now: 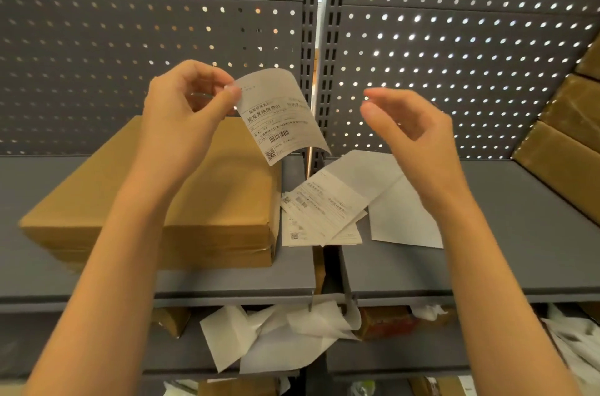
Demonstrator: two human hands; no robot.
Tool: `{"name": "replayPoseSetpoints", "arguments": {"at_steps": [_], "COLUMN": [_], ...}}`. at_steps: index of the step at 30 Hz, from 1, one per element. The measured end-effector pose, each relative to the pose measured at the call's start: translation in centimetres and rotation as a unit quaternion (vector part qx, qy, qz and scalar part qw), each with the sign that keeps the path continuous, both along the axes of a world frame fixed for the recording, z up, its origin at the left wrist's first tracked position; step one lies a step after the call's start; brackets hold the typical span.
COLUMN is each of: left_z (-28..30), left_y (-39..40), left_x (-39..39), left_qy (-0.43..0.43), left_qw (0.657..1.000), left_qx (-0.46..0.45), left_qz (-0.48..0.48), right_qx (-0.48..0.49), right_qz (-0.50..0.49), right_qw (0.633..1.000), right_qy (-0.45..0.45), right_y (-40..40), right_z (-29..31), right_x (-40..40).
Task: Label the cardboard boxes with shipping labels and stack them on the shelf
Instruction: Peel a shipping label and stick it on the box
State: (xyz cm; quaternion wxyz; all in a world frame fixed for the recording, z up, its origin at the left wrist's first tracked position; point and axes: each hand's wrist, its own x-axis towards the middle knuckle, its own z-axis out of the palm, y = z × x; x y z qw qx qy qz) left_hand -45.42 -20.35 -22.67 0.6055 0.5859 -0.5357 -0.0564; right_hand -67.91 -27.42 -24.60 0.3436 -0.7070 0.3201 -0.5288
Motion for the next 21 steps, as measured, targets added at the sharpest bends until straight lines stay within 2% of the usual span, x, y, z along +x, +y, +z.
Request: {"name": "replayPoseSetpoints", "arguments": {"at_steps": [3, 6, 11, 21], "left_z": [0.0, -0.1, -0.3, -0.7], "left_y": [0.8, 1.7, 3.6, 8.0], "left_x": [0.7, 1.2, 1.6, 1.4], "left_qy": [-0.013, -0.03, -0.013, 0.032], "left_qw": [1.0, 0.999, 0.999, 0.999], "left_qx": [0.003, 0.019, 0.021, 0.033], "left_qz": [-0.006, -0.012, -0.031, 0.015], "right_qx": [0.002, -0.027, -0.03, 0.002], "right_qz": [0.063, 0.042, 0.037, 0.17], "right_qw": [0.997, 0.997, 0.999, 0.985], "right_qy": [0.036, 0.058, 0.012, -0.014], "right_y": [1.9, 2.9, 4.0, 7.7], "right_z": [0.6, 0.3, 0.2, 1.3], "right_x": [2.5, 4.8, 6.1, 7.6]}}
